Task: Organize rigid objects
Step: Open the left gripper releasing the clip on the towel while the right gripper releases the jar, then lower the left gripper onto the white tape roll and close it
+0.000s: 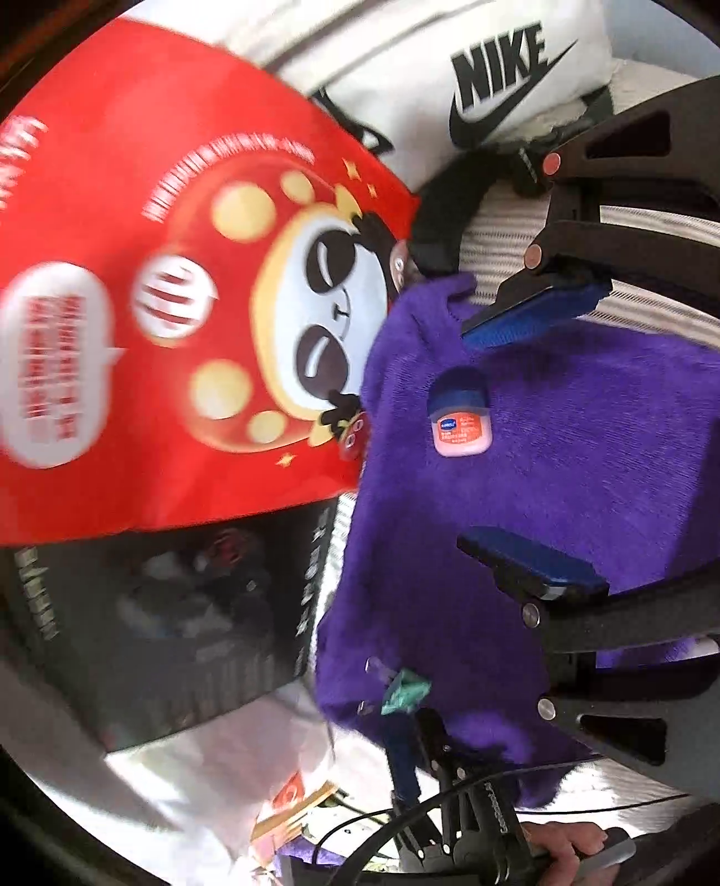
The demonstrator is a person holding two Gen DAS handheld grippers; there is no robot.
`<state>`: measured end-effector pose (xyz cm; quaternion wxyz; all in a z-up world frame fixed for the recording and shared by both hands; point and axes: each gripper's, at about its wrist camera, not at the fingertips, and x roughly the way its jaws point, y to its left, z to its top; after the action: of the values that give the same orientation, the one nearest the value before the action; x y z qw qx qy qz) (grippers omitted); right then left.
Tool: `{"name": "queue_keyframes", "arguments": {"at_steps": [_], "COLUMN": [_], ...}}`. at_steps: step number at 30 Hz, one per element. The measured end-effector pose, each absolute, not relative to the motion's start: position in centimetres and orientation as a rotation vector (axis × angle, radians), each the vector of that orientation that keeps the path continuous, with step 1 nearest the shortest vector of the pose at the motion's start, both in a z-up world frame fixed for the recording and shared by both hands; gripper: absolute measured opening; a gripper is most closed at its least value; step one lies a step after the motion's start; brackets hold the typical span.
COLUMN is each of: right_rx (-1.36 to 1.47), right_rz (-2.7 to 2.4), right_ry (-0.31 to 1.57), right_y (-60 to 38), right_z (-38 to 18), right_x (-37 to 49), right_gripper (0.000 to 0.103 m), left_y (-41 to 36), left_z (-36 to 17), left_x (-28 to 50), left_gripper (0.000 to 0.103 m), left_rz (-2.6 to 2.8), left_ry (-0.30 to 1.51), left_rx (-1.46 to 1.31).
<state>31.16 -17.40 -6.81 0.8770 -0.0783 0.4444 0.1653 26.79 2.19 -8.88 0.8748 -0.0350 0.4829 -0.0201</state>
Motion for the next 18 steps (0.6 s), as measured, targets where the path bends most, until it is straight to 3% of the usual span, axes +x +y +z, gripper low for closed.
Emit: {"name": "queue_keyframes", "arguments": {"at_steps": [4, 9, 18], "right_rx": [-0.155, -0.143, -0.006], "right_rz": [0.341, 0.35, 0.319], "right_ry": [0.874, 0.865, 0.873], "right_y": [-17.8, -18.6, -20.4], "right_z": [-4.2, -2.9, -4.4], "right_x": [28.5, 23.3, 13.0], "right_gripper": [0.076, 0.076, 0.078], "left_y": [3.0, 2.5, 1.3], "left_z": [-6.5, -6.0, -10.1], "left_x": [22.1, 16.2, 8.2], "left_gripper": [0.053, 0.056, 0.057], "left_rz": [-0.042, -0.089, -0.149], "left_ry": [0.986, 0.982, 1.065], "left_rx": [-0.045, -0.047, -0.091]}}
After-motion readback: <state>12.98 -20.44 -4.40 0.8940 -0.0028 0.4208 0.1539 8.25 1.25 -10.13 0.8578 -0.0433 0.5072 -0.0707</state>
